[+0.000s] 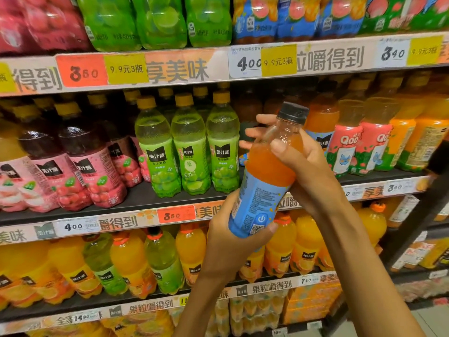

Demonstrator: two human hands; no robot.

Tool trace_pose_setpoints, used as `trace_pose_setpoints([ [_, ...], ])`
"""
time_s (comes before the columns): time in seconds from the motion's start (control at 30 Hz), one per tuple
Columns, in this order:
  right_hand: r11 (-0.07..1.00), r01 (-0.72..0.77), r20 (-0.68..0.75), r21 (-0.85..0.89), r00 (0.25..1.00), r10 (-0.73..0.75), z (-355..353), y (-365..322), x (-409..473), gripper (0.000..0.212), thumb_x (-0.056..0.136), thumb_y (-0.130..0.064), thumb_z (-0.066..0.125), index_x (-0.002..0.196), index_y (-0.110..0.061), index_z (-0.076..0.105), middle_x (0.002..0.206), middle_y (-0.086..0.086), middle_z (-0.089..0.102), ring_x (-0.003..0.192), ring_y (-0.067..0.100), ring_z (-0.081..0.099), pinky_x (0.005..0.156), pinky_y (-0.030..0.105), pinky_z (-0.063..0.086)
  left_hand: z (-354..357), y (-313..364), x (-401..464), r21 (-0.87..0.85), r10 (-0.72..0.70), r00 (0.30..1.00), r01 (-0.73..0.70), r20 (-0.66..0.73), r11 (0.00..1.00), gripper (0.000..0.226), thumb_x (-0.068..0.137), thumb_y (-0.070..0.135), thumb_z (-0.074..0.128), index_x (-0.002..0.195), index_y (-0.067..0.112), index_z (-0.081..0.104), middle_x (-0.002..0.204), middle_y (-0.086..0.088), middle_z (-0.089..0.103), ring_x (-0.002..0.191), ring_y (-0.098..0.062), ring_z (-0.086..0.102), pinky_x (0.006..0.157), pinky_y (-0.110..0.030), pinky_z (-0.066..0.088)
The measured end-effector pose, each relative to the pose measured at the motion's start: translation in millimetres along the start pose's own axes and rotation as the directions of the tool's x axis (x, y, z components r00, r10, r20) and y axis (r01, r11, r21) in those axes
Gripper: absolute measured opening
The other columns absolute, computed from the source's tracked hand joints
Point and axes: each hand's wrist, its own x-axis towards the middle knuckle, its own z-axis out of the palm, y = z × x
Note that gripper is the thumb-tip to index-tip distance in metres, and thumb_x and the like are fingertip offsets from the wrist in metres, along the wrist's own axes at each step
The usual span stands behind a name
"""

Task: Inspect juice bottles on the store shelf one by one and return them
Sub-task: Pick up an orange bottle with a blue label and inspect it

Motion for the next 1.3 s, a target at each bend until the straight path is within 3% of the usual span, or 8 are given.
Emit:
trace_pose_setpoints([
  [0.17,0.984,0.139,0.144,-0.109,0.982,-0.123,8.8,-0.2,-6.2,0.032,0.074,-0.016,0.068,0.105,-0.013,0.06,0.102,0.005,0.068,0.098,0.026,0.066,0.082,0.036,0.053,-0.4,-14.6,6.4,0.164,0.068,0.994,-0.053,-0.086,0.985,0.066,0.064,0.038,0.078,0.122,0.017,0.054,0.113,-0.001,0.062,0.108,-0.018,0.06,0.088,-0.037,0.053],
  [0.4,0.917,0.322,0.319,-0.235,0.917,-0.241,13.7,-0.9,-14.5,0.031,0.075,-0.013,0.072,0.104,-0.015,0.061,0.106,0.007,0.063,0.105,0.026,0.061,0.09,0.038,0.048,-8.1,-15.5,14.1,0.092,0.102,0.986,-0.09,-0.131,0.992,0.053,0.061,0.03,0.079,0.109,0.029,0.057,0.102,0.024,0.067,0.094,0.006,0.062,0.072,-0.006,0.047],
  [0.5,0.941,0.292,0.298,-0.172,0.926,-0.232,10.4,-1.6,-13.5,0.034,0.076,-0.021,0.073,0.108,-0.017,0.061,0.109,0.0,0.064,0.107,0.025,0.061,0.089,0.036,0.049,-12.5,-14.9,12.5,0.053,0.091,0.992,-0.086,-0.088,0.995,0.048,0.058,0.026,0.082,0.1,0.027,0.06,0.097,0.014,0.07,0.09,0.001,0.065,0.07,-0.011,0.049],
  [0.63,0.99,0.131,0.265,0.05,0.954,-0.14,7.9,-2.8,-1.5,0.056,0.076,-0.05,0.074,0.112,-0.011,0.06,0.109,0.0,0.068,0.104,0.022,0.065,0.087,0.035,0.051,-18.1,-12.1,11.6,-0.025,0.076,0.994,-0.074,0.076,0.997,0.064,0.064,0.009,0.083,0.12,0.022,0.055,0.116,0.009,0.067,0.106,-0.01,0.064,0.081,-0.019,0.053],
  [0.8,0.989,-0.036,0.318,0.142,0.948,-0.011,3.8,3.2,5.5,0.054,0.074,-0.047,0.076,0.114,-0.013,0.061,0.109,0.002,0.07,0.102,0.022,0.068,0.085,0.034,0.054,-16.6,-18.0,8.5,-0.129,-0.038,0.988,0.057,0.147,0.99,0.074,0.06,0.018,0.081,0.124,0.023,0.044,0.116,0.02,0.065,0.106,-0.004,0.063,0.079,-0.018,0.053],
  [0.97,0.985,-0.084,0.191,0.148,0.98,0.055,5.0,7.1,10.7,0.06,0.07,-0.054,0.076,0.11,-0.012,0.062,0.103,0.004,0.071,0.098,0.025,0.069,0.083,0.038,0.056,-16.7,-20.3,1.9,-0.17,-0.067,0.964,0.113,0.257,0.979,0.064,0.067,0.048,0.079,0.118,0.022,0.051,0.11,0.011,0.07,0.1,-0.008,0.067,0.078,-0.021,0.053],
  [1.13,0.967,-0.13,0.099,0.22,0.989,0.11,2.4,10.8,14.4,0.056,0.075,-0.049,0.074,0.11,-0.009,0.057,0.101,0.009,0.071,0.092,0.029,0.069,0.08,0.044,0.057,-11.0,-11.2,-0.9,-0.132,-0.116,0.95,0.16,0.289,0.978,0.07,0.065,0.072,0.065,0.109,0.02,0.05,0.061,0.017,0.068,0.052,0.007,0.061,0.047,-0.008,0.045],
  [1.3,0.998,-0.046,-0.134,0.038,0.99,0.051,1.3,15.4,13.3,0.018,0.089,-0.031,0.057,0.099,-0.017,0.064,0.1,0.01,0.068,0.091,0.025,0.064,0.079,0.038,0.054,4.0,-11.9,3.8,-0.157,-0.126,0.986,0.142,0.111,0.977,0.028,0.084,0.037,0.051,0.11,0.025,0.056,0.086,0.014,0.073,0.078,0.0,0.067,0.064,-0.014,0.05],
])
